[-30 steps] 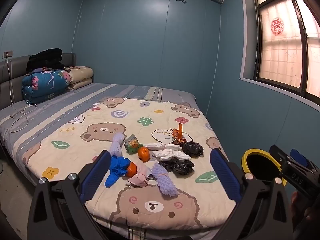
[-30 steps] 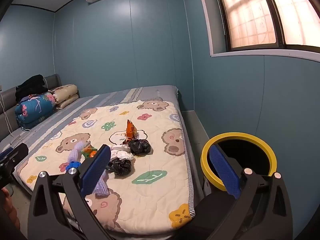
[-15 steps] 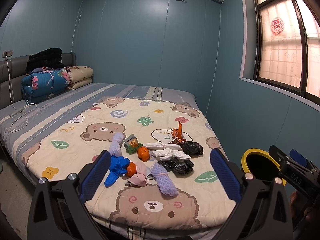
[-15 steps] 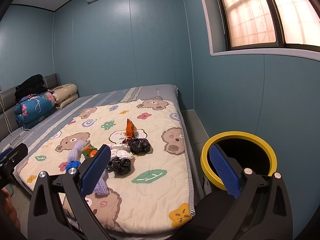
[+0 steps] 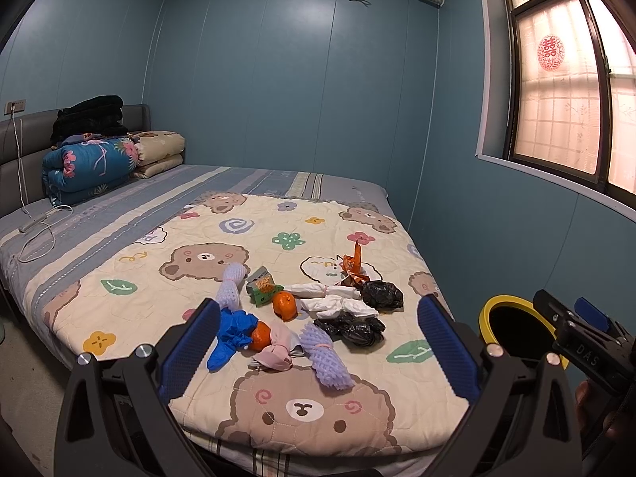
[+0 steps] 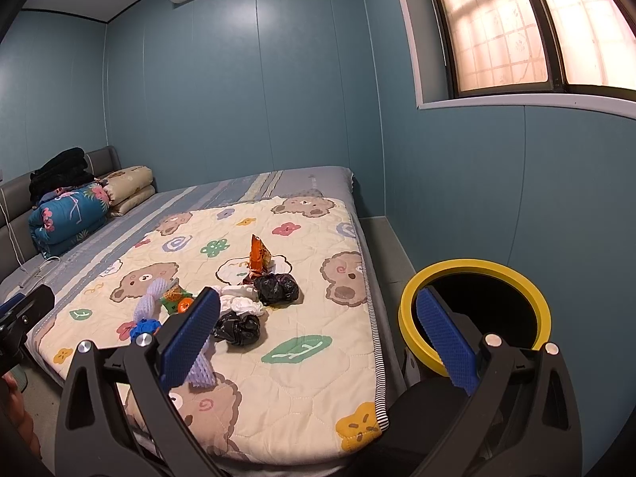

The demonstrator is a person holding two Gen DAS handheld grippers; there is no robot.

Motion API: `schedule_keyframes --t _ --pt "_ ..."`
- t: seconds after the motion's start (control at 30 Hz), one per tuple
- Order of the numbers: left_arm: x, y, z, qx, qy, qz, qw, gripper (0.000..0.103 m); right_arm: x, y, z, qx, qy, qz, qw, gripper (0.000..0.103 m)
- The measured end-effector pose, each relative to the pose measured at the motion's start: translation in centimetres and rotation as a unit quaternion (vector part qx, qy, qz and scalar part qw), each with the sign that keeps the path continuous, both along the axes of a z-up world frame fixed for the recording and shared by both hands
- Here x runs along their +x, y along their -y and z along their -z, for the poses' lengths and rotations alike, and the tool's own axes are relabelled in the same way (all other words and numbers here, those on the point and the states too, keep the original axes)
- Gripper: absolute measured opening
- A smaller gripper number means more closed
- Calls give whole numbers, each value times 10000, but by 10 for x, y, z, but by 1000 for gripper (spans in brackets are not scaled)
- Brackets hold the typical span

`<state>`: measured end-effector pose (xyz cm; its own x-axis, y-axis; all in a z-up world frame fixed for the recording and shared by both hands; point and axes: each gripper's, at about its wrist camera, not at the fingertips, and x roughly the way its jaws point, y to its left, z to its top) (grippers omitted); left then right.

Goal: Collect trash

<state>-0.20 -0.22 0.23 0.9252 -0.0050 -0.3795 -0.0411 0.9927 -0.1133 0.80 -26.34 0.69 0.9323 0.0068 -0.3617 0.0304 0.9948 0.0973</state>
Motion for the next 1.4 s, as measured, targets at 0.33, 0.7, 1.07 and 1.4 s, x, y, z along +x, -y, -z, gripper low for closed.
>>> schedule_keyframes --t 0.33,0.7,1.07,1.4 --pt "-1 2 0 3 -17 7 10000 96 -1 -3 2 2 -27 -5 10000 95" --pt "-1 2 1 1 -10 6 10000 96 0 -2 2 10 -38 -6 10000 95" --pt "-1 3 1 5 -10 1 10000 96 0 -2 2 11 -49 -6 10000 95" --pt "0 3 1 -5 -15 8 10000 96 0 -3 3 15 -60 2 10000 95"
